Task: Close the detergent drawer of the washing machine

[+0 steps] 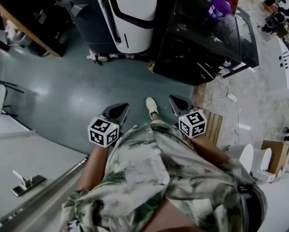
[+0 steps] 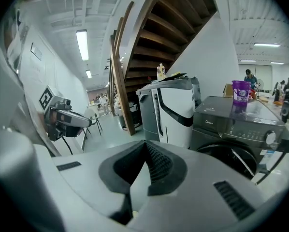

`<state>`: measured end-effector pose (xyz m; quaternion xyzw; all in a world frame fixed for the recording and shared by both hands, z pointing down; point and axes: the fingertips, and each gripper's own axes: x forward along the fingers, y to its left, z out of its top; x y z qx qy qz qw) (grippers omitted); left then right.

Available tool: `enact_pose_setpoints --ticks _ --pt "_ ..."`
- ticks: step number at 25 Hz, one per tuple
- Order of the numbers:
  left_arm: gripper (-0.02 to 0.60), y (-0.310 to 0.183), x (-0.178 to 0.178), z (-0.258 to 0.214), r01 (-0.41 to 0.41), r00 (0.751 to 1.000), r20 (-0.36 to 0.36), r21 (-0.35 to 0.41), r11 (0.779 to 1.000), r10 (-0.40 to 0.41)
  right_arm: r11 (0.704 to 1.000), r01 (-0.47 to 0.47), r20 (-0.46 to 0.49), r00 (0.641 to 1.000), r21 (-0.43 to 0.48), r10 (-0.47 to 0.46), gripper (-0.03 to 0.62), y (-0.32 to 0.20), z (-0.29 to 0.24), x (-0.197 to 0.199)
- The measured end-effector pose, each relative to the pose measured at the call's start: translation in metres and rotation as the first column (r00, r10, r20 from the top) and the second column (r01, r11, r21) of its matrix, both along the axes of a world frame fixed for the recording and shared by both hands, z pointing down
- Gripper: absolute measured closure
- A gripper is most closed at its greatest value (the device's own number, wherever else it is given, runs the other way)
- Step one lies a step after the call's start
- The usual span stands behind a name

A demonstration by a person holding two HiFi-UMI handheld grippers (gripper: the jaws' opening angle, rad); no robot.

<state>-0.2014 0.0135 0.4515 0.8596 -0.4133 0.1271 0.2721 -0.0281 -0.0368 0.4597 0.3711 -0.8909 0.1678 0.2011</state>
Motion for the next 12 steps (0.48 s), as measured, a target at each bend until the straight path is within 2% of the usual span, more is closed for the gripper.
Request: enact_pose_setpoints --ticks 7,12 --pt "0.558 0.015 0.004 0.009 0.027 1.000 -0.002 -0.013 1.000 -0.027 1.000 0.025 -0.004 1.000 -0.007 -0.025 0.572 0.013 0.004 0.002" --pt "0.558 0.037 0.018 0.009 -0.007 0.999 -0.031 -0.039 0.999 0.006 0.999 -0.008 -0.042 0.999 -0.033 0.006 0.572 0.041 -0.002 0.020"
